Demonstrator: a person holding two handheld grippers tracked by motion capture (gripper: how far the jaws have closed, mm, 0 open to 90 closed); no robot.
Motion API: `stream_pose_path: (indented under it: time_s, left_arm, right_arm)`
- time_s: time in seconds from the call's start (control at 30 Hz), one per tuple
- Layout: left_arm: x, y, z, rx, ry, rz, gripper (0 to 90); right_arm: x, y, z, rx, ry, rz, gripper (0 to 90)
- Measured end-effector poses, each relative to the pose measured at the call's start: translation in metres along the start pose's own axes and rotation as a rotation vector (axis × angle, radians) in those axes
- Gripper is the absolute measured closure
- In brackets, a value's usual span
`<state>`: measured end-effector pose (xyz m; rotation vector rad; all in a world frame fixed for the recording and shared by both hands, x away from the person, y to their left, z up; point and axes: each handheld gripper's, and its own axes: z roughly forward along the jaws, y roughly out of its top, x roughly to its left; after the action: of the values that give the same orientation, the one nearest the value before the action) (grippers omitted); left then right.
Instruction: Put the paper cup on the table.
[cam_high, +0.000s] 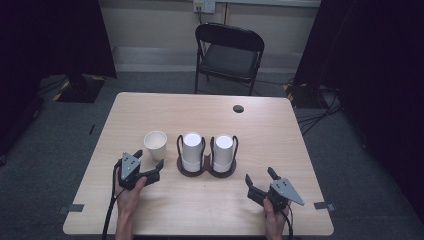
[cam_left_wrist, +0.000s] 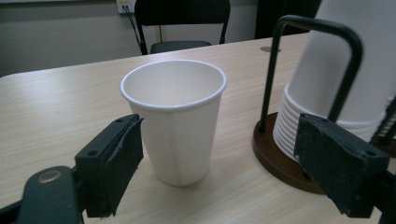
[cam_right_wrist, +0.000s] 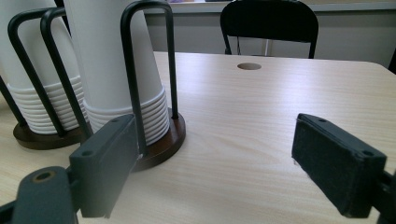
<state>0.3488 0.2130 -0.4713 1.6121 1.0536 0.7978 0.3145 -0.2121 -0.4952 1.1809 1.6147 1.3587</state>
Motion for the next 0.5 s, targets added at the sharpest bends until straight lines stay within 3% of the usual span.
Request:
stream_pose_path:
  time_s: [0.07,0.37,0.5]
  left_arm:
    - [-0.002,0.000,-0.003,0.004,0.004,0.008,15.6]
    - [-0.026,-0.008,-0.019,-0.012,-0.053,-0.021,15.7]
    - [-0.037,-0.013,-0.025,-0.052,-0.086,-0.039,16.0]
  right_arm:
    - [0.000,0.000,0.000,-0.002,-0.001,0.000,14.1]
    - [0.000,0.000,-0.001,-0.006,0.001,0.000,14.1]
    - [0.000,0.000,-0.001,-0.006,0.000,-0.004,14.2]
